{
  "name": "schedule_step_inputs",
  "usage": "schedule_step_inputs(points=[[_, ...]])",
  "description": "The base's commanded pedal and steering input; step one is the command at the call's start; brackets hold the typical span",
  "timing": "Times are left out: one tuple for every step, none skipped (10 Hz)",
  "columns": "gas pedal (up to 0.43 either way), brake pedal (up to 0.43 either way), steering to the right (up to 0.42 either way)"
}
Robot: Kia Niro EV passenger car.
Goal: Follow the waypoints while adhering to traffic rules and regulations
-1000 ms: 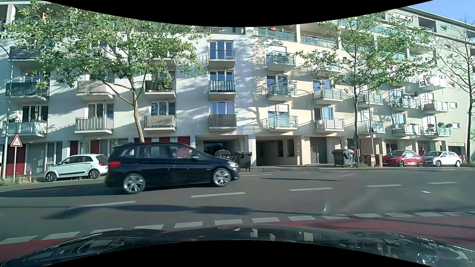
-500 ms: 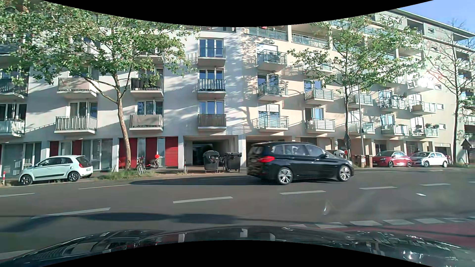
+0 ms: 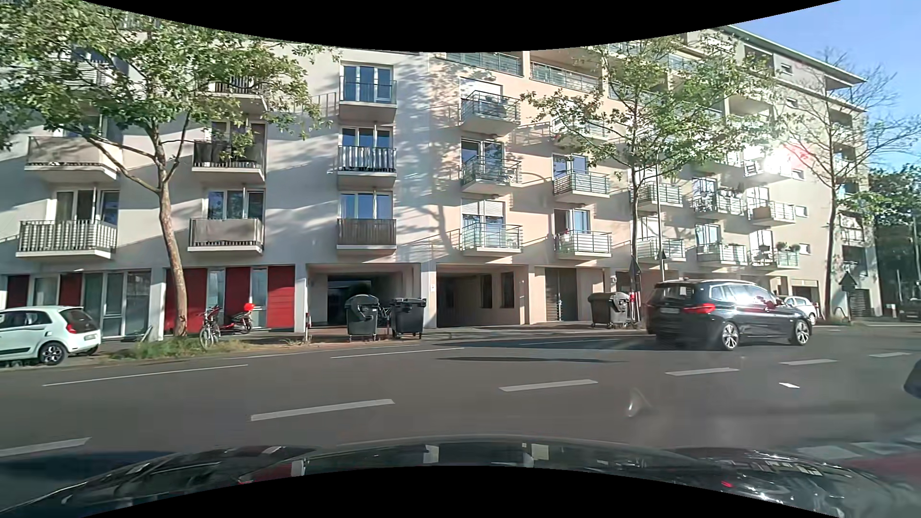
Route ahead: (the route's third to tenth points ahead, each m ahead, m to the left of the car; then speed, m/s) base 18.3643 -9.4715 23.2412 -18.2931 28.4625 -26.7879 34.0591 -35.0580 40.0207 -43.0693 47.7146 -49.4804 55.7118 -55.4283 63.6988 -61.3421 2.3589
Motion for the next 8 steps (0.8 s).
schedule_step_inputs(points=[[0.350,0.000,0.410],[0.350,0.000,0.410],[0.350,0.000,0.408],[0.350,0.000,0.406],[0.350,0.000,0.401],[0.350,0.000,0.394],[0.350,0.000,0.389],[0.339,0.000,0.383]])
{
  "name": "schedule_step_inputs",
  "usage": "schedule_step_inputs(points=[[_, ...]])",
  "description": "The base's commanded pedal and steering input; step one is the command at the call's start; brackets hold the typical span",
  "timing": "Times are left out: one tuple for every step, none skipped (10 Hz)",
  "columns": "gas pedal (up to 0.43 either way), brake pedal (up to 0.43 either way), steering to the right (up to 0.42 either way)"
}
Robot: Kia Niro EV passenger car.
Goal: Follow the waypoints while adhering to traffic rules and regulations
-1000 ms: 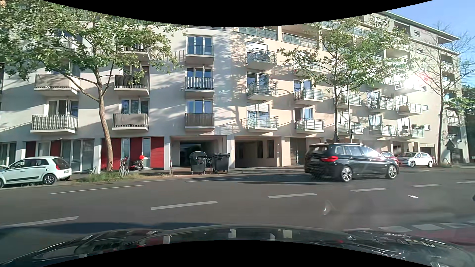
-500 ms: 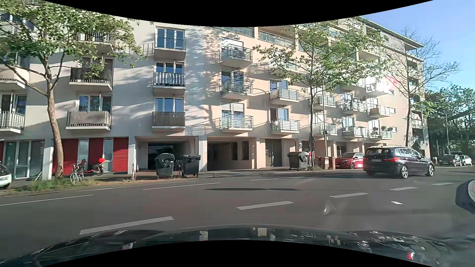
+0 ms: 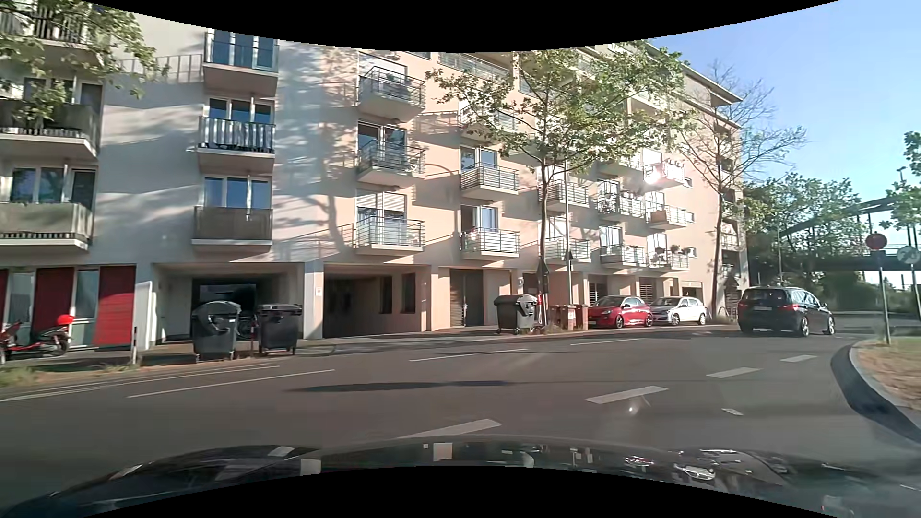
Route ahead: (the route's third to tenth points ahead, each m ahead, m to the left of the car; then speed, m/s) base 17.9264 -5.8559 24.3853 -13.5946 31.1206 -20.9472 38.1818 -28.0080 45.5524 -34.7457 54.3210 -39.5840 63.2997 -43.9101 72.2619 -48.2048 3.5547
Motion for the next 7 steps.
schedule_step_inputs(points=[[0.339,0.000,0.375],[0.339,0.000,0.366],[0.331,0.000,0.355],[0.331,0.000,0.348],[0.319,0.000,0.342],[0.311,0.000,0.336],[0.311,0.000,0.331]])
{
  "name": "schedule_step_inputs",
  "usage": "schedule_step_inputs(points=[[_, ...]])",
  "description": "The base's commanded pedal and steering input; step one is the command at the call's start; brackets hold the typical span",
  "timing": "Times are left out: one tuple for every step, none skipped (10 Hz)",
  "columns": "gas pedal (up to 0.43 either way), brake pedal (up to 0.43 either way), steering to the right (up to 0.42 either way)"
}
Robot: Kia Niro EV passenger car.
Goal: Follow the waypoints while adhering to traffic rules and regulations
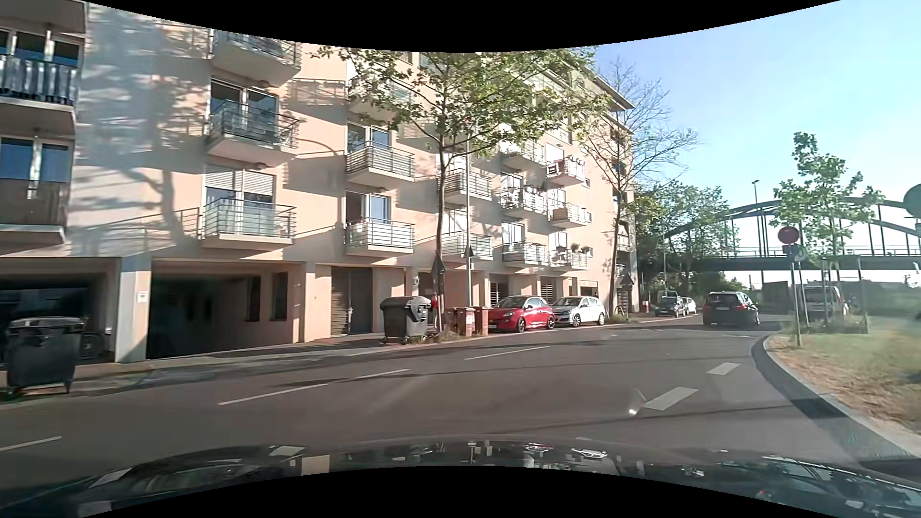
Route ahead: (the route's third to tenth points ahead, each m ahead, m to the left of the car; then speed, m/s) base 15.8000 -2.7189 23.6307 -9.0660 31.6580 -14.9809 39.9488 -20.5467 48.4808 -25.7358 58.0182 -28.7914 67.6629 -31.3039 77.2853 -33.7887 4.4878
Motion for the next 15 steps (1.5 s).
schedule_step_inputs(points=[[0.311,0.000,0.326],[0.299,0.000,0.322],[0.299,0.000,0.317],[0.287,0.000,0.308],[0.287,0.000,0.294],[0.287,0.000,0.275],[0.287,0.000,0.260],[0.280,0.000,0.247],[0.280,0.000,0.234],[0.268,0.000,0.218],[0.260,0.000,0.205],[0.248,0.000,0.185],[0.248,0.000,0.168],[0.248,0.000,0.156],[0.240,0.000,0.145]])
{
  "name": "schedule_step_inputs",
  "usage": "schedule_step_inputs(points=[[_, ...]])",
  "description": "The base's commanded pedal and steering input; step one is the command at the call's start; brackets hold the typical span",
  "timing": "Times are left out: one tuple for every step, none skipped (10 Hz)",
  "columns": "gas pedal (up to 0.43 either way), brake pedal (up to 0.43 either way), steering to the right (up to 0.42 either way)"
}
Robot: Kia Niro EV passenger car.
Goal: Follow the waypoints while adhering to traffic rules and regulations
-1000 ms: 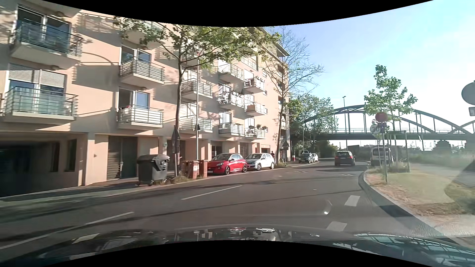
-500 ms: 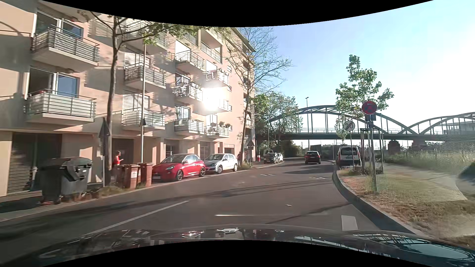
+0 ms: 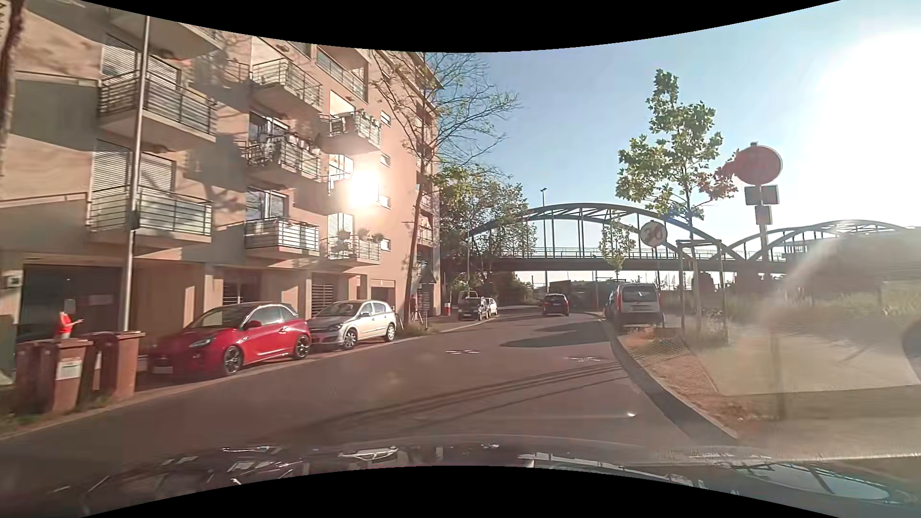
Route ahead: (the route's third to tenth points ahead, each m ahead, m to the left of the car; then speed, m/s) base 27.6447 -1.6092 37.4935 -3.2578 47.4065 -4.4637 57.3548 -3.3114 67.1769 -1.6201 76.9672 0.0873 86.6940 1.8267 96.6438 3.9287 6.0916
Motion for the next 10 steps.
schedule_step_inputs(points=[[0.240,0.000,0.140],[0.240,0.000,0.136],[0.240,0.000,0.126],[0.240,0.000,0.110],[0.240,0.000,0.099],[0.240,0.000,0.088],[0.240,0.000,0.085],[0.240,0.000,0.084],[0.240,0.000,0.083],[0.240,0.000,0.081]])
